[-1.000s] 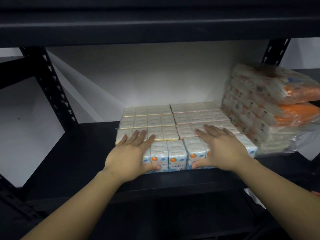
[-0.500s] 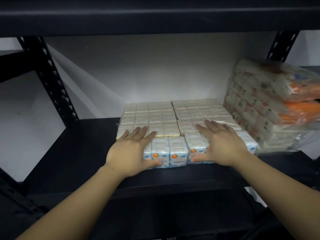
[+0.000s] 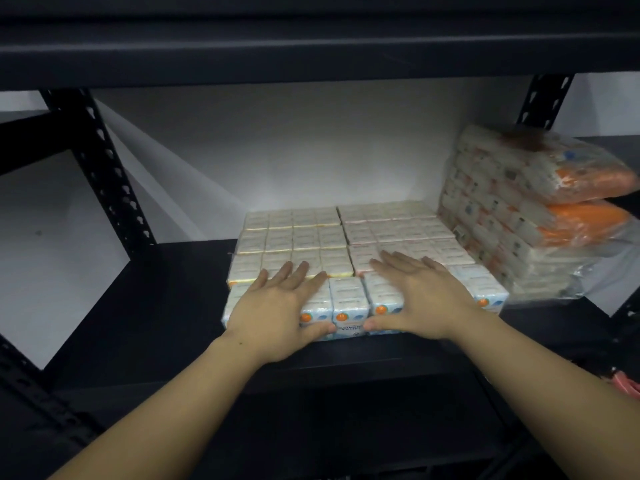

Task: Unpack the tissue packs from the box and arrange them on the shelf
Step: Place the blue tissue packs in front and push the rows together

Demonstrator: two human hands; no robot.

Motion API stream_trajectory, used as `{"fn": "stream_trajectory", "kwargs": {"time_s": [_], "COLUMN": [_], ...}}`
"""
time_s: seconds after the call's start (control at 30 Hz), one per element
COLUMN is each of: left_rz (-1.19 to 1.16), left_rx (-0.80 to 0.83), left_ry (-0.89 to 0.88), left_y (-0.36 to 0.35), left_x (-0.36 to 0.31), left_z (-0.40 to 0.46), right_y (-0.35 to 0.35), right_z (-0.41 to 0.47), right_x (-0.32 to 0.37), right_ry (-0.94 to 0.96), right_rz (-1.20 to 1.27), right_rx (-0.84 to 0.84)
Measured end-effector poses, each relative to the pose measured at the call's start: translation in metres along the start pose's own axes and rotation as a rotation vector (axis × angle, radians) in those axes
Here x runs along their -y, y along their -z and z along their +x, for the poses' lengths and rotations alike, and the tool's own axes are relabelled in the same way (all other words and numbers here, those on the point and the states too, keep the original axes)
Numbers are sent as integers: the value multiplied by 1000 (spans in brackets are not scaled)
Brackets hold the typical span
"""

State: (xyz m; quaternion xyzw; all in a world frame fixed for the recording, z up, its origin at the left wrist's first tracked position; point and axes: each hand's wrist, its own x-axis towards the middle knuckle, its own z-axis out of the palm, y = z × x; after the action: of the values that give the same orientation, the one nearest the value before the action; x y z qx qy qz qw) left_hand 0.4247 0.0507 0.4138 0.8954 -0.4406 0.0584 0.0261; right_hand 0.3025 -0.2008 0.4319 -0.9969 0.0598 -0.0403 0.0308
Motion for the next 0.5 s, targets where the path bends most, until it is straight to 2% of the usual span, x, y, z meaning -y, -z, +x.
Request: {"fn": "stream_trajectory", "kwargs": {"time_s": [0.5], "left_rz": [-6], "left_rx": [9], "left_ry": [28], "left_y": [3], "left_x": [-3], "left_z": [-1], "right_y": [-4], "right_z": [-2], "right_x": [-9], "right_ry": [-51], "right_rz": [-2], "right_rx": [-11]}}
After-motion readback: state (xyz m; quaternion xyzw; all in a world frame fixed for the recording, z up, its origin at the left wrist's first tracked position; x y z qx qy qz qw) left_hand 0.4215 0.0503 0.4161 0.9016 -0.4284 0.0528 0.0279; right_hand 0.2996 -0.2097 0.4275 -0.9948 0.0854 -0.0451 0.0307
